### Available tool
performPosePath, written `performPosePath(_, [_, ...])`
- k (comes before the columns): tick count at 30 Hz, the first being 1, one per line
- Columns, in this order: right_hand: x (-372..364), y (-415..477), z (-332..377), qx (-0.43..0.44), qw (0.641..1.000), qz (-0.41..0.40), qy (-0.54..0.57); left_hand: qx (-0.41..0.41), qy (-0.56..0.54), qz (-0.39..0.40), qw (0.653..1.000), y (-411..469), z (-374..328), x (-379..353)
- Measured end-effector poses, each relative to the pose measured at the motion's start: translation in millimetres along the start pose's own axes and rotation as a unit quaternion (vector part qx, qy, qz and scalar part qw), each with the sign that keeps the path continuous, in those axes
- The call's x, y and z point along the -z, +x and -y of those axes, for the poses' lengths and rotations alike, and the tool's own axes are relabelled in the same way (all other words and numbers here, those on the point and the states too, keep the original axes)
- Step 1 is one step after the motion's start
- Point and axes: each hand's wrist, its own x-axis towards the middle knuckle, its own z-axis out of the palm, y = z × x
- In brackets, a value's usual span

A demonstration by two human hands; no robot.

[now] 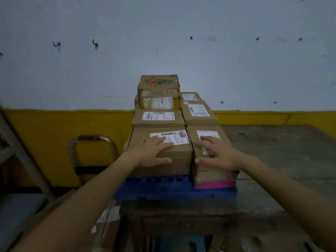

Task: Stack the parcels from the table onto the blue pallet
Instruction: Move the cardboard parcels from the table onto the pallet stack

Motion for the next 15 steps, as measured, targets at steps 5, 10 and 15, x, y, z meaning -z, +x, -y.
performPosePath(5, [-11.8, -14.0, 0.2, 0.006, 0.995, 0.011, -0.101, 0.016, 0.004, -0.059, 0.998, 2.6, -4.1, -14.9])
performPosePath(10, [-19.6, -11.1, -5.7, 0.022, 0.994, -0.003, -0.108, 0.021, 0.004, -0.058, 0.998, 6.7, -1.9, -18.3])
performPosePath(15, [-24.7, -7.9, -8.9, 0.028, 0.994, -0.004, -0.104, 0.030, 0.004, -0.053, 0.998, 7.0, -2.3, -17.5])
